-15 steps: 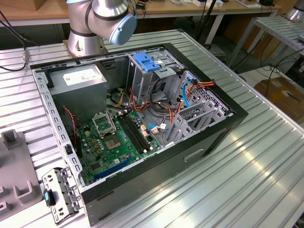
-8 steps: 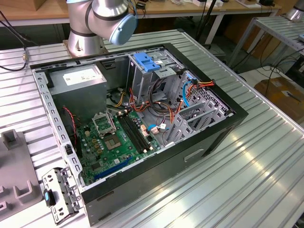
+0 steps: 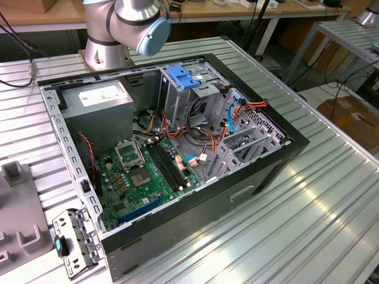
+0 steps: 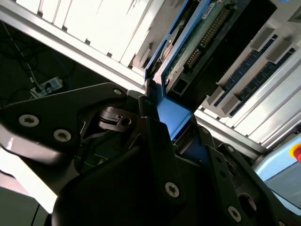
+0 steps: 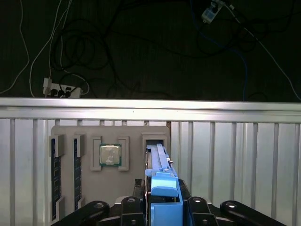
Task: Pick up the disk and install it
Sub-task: 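Pick up the disk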
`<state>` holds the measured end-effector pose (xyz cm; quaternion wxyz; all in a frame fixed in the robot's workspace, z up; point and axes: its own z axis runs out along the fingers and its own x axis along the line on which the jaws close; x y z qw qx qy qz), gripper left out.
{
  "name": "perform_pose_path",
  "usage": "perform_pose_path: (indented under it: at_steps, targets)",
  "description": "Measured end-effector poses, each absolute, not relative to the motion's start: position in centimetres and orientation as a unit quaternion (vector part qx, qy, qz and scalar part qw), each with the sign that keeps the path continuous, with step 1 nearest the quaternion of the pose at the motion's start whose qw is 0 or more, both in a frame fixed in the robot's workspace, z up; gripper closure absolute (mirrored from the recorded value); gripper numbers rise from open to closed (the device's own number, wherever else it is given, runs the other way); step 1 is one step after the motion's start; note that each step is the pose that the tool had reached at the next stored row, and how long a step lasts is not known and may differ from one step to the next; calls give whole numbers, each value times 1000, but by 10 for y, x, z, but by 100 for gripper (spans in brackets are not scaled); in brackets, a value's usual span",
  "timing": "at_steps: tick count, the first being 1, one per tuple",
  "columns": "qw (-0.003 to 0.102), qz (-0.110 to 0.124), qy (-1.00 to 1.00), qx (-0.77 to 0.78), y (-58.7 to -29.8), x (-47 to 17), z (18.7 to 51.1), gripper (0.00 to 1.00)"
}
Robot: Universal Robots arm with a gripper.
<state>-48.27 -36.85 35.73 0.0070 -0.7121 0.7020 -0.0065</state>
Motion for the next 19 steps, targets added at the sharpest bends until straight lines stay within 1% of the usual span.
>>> perform_pose_path:
  at_steps: [19]
  targets:
    - [7, -6, 702, -712, -368, -483, 374, 63]
